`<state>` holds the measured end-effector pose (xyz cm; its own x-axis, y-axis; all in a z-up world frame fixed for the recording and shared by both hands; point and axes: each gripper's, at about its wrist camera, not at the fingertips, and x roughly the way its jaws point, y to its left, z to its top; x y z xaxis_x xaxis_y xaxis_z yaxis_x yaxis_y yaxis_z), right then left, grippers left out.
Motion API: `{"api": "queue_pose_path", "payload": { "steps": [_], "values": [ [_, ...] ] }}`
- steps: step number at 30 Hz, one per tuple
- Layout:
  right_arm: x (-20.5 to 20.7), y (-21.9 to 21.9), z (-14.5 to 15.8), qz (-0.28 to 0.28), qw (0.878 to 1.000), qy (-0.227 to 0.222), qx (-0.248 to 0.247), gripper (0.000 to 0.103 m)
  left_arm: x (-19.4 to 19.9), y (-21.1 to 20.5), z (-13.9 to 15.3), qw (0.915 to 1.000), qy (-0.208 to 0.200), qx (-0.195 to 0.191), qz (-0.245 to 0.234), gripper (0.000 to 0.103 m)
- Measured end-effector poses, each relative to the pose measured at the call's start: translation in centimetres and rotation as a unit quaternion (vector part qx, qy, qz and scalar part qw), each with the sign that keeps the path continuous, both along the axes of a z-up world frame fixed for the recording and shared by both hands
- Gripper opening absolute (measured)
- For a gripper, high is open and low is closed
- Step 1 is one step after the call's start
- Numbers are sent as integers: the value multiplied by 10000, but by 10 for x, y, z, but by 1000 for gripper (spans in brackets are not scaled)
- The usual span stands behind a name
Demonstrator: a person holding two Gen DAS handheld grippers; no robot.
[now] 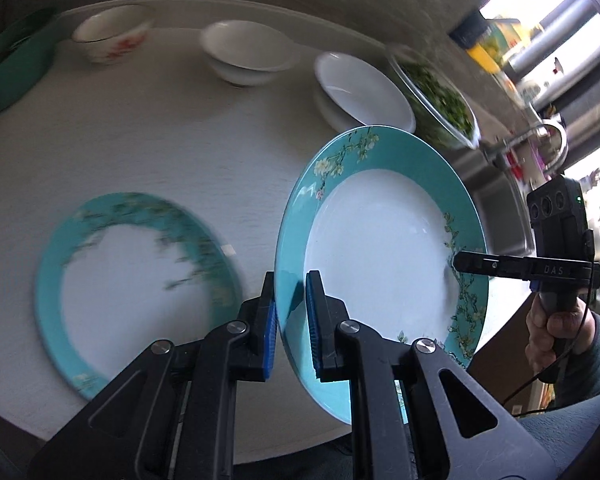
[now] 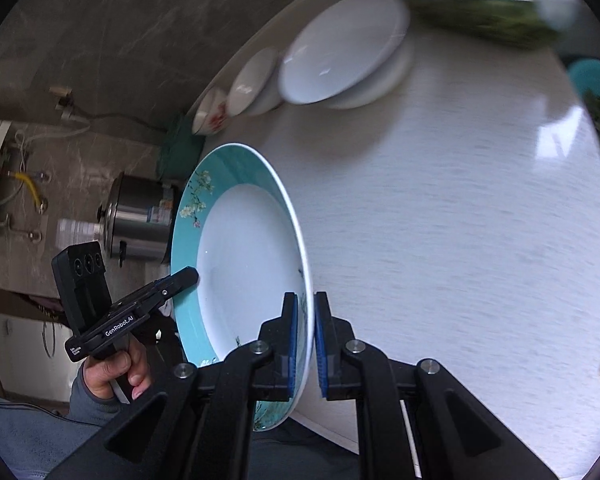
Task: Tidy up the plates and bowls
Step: 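Lower the held teal plate onto the plate stack with the right tool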
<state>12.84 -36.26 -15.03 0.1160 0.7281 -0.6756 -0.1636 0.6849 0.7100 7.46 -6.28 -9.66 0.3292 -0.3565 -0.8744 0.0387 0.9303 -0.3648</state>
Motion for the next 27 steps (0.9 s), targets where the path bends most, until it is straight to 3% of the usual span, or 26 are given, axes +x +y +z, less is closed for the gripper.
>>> {"api": "queue_pose_path", "payload": {
  "steps": [13, 20, 27],
  "values": [
    [2, 135, -3, 796, 9968, -17, -70, 12, -46, 144, 5, 9972, -10, 184, 719, 12],
    [1, 182, -19, 984, 9946, 67, -329, 14, -52, 186, -15, 9963, 82, 274, 809, 12],
    [0, 202, -34, 914, 9943, 140, -534, 14, -53, 203, -43, 9963, 225, 296, 769, 14]
  ]
}}
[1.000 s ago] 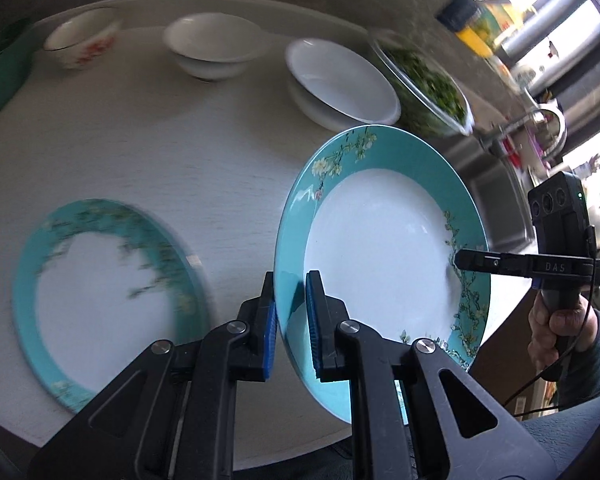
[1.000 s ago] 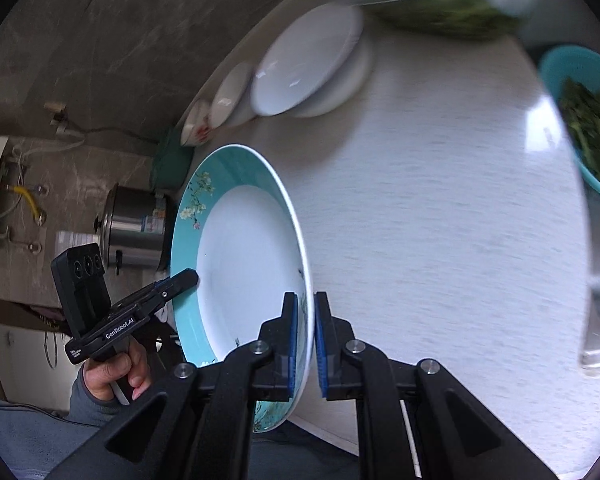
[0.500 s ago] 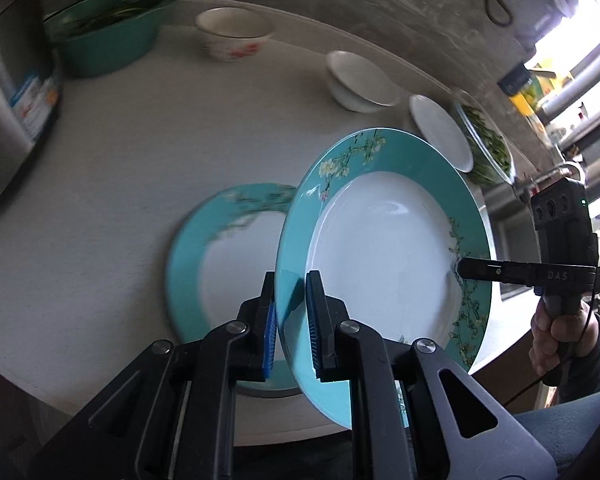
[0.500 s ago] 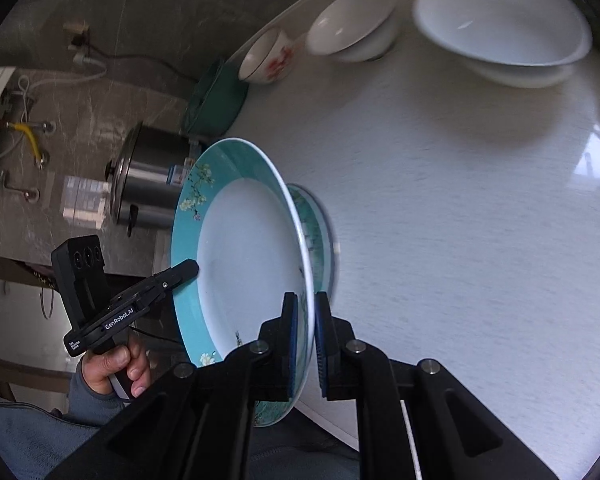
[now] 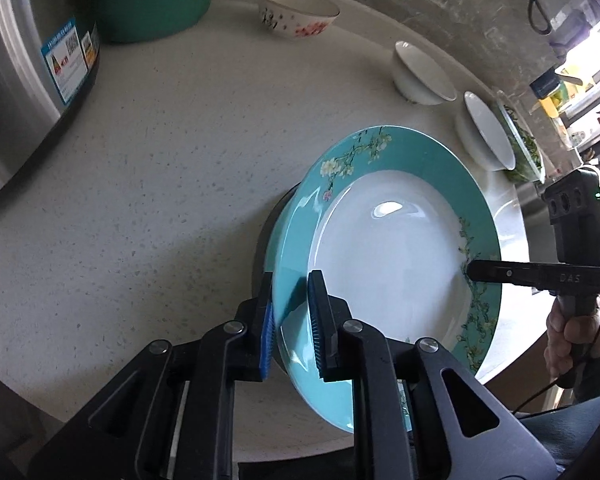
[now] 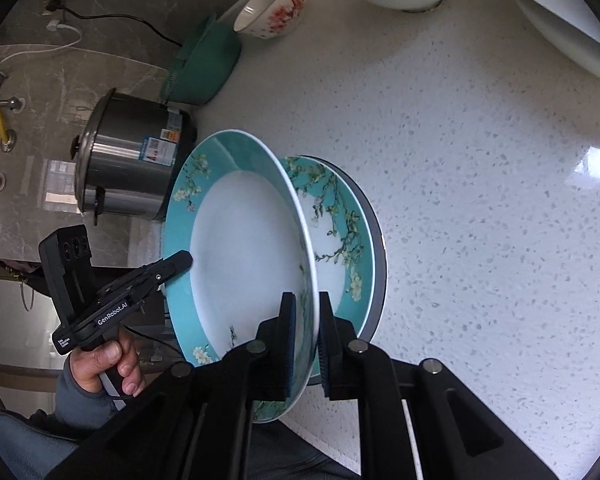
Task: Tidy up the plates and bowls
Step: 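Lower the held teal plate onto the plate stack with the right tool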
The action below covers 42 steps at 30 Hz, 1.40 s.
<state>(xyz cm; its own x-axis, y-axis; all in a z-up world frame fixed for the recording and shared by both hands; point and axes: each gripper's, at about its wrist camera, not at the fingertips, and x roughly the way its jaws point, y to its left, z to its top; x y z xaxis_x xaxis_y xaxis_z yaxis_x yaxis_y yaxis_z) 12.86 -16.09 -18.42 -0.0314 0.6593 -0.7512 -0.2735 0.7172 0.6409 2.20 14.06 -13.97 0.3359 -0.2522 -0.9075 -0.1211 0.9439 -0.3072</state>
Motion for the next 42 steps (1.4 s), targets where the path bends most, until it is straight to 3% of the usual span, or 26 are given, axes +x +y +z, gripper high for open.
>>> {"api": "queue_pose_path", "payload": {
  "steps": [22, 39, 42],
  "values": [
    [4, 6, -8, -216, 9995, 46, -237, 14, 30, -14, -30, 9997, 203, 105, -126, 15],
    [-4, 31, -6, 53, 9970, -338, -693, 15, 32, -25, -37, 9991, 247, 341, -102, 17],
    [-7, 38, -2, 114, 9943, -544, -912, 19, 32, -27, -37, 9990, 220, 388, -92, 17]
  ]
}}
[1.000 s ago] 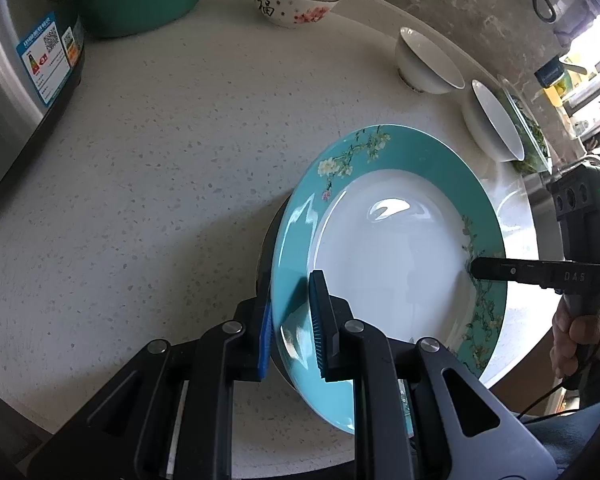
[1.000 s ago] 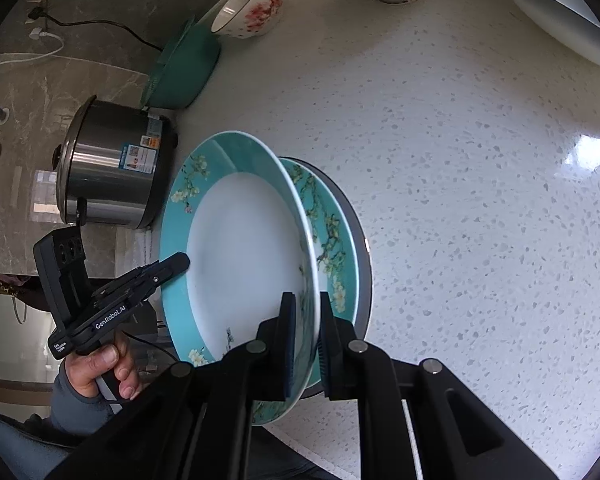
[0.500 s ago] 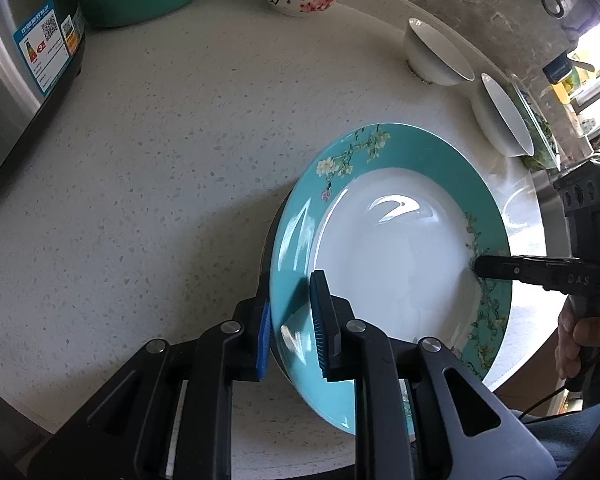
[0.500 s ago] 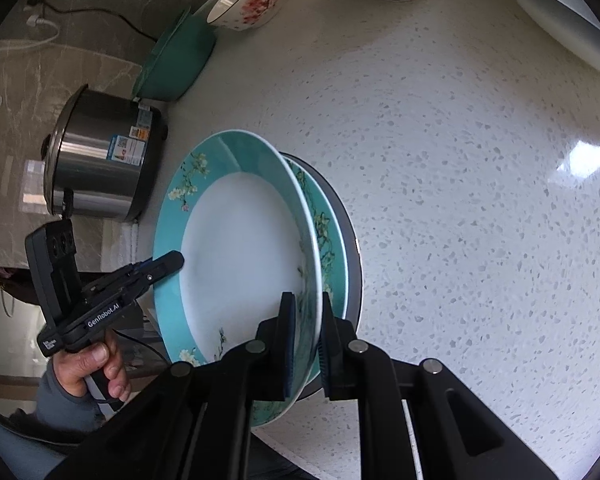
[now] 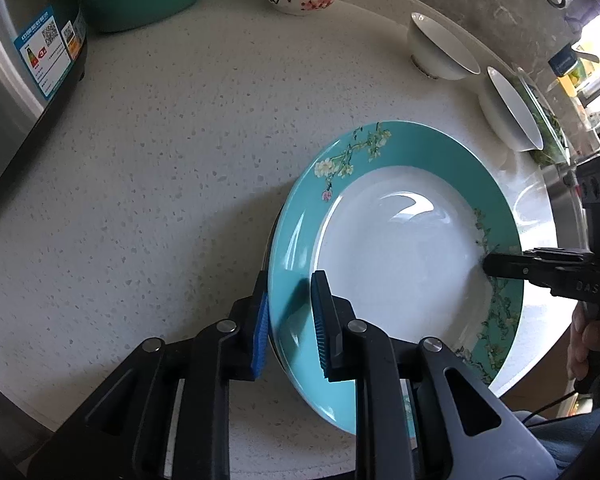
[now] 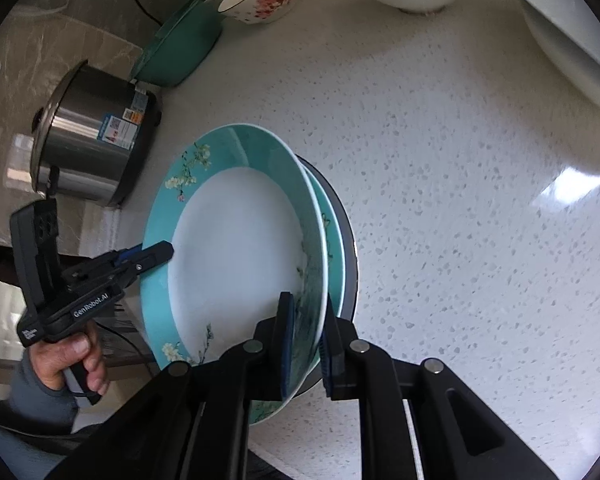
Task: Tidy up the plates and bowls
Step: 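Open the right tool to release the teal plate and withdraw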
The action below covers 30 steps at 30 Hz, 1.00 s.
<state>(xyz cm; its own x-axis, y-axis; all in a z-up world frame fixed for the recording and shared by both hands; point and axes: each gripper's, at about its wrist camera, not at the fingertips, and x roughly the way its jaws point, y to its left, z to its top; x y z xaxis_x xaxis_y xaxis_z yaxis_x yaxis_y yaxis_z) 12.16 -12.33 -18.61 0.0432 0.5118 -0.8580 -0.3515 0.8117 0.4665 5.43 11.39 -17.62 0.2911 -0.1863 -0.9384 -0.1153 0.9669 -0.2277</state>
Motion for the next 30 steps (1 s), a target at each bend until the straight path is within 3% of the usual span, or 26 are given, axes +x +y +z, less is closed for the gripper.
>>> {"api": "queue_pose_path", "payload": {
  "steps": [8, 22, 30],
  "values": [
    [-13, 24, 10, 320, 9951, -620, -694, 35, 1, -1, -2, 10000, -32, -7, -45, 17],
    [-32, 57, 10, 681, 9609, -1544, -2194, 44, -3, -1, -2, 9998, -108, -40, -177, 17],
    [-30, 57, 7, 418, 9647, -1529, -2102, 45, -7, 7, -1, 9995, -169, -191, -199, 20]
  ]
}}
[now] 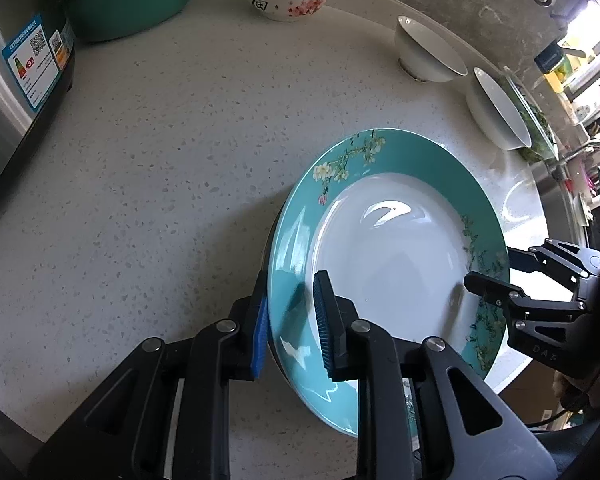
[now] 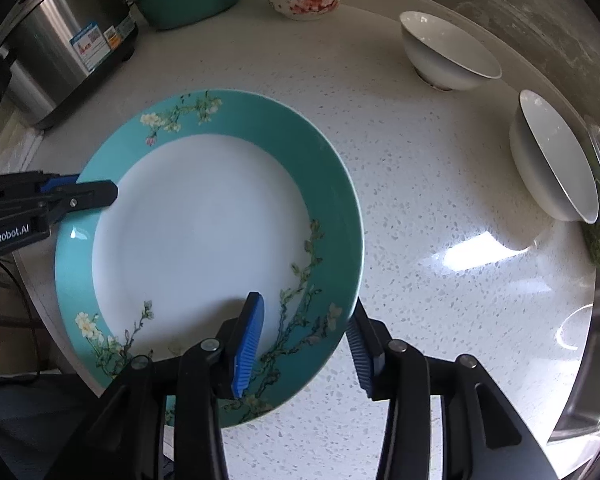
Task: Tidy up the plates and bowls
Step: 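Open the right tool to release the teal plate and withdraw, then move the right tool to the large white bowl and grip its rim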
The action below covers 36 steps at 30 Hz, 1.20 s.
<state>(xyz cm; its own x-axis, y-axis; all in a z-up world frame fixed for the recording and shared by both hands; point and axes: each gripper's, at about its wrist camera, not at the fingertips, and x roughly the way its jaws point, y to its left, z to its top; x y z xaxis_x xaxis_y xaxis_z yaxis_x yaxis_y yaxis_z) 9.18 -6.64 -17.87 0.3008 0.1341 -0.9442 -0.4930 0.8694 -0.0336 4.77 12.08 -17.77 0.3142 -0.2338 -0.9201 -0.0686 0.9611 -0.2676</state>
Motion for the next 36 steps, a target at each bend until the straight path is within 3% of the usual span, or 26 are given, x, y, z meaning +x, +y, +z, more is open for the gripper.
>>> {"api": "queue_pose_path", "payload": {
  "steps": [2, 3, 4, 5, 8, 10, 12, 16, 19, 23, 29, 32, 36],
  "values": [
    [1, -7, 3, -130, 9998, 6, 125, 51, 0, 5, 1, 10000, 18, -82, 27, 34],
    [1, -12, 5, -179, 9997, 11, 177, 54, -1, 9, 3, 9999, -8, -106, 90, 64],
    [1, -15, 8, -265, 9993, 8, 272, 65, -3, 16, 9, 9996, -117, -142, 204, 88],
    [1, -19, 10, -369, 9986, -35, 369, 73, -4, 20, 14, 9993, -211, -173, 266, 94],
    [3, -42, 22, -592, 9960, -147, 657, 81, -2, 35, 30, 9980, -401, -281, 388, 96],
    [3, -64, 29, -832, 9899, -50, 1147, 83, 2, 42, 39, 9968, -456, -461, 459, 98],
    [3, -93, 34, -1192, 9777, 50, 1729, 83, 10, 46, 49, 9947, -547, -702, 512, 98],
    [5, -147, 43, -1798, 9548, 36, 2366, 83, 28, 34, 78, 9919, -861, -863, 349, 98],
    [12, -195, 54, -2107, 9384, -102, 2736, 83, 52, 9, 104, 9910, -1019, -871, -4, 98],
    [25, -252, 65, -2458, 9183, -223, 3094, 83, 98, -31, 129, 9919, -846, -861, -403, 98],
    [58, -324, 74, -2824, 8954, -423, 3416, 83, 164, -120, 160, 9890, -1005, -134, -1077, 98],
    [78, -341, 73, -2890, 8907, -429, 3483, 82, 194, -165, 160, 9845, -1042, 219, -1393, 98],
    [101, -352, 68, -3019, 8842, -329, 3548, 73, 233, -207, 140, 9855, -786, 21, -1502, 98]
  ]
}}
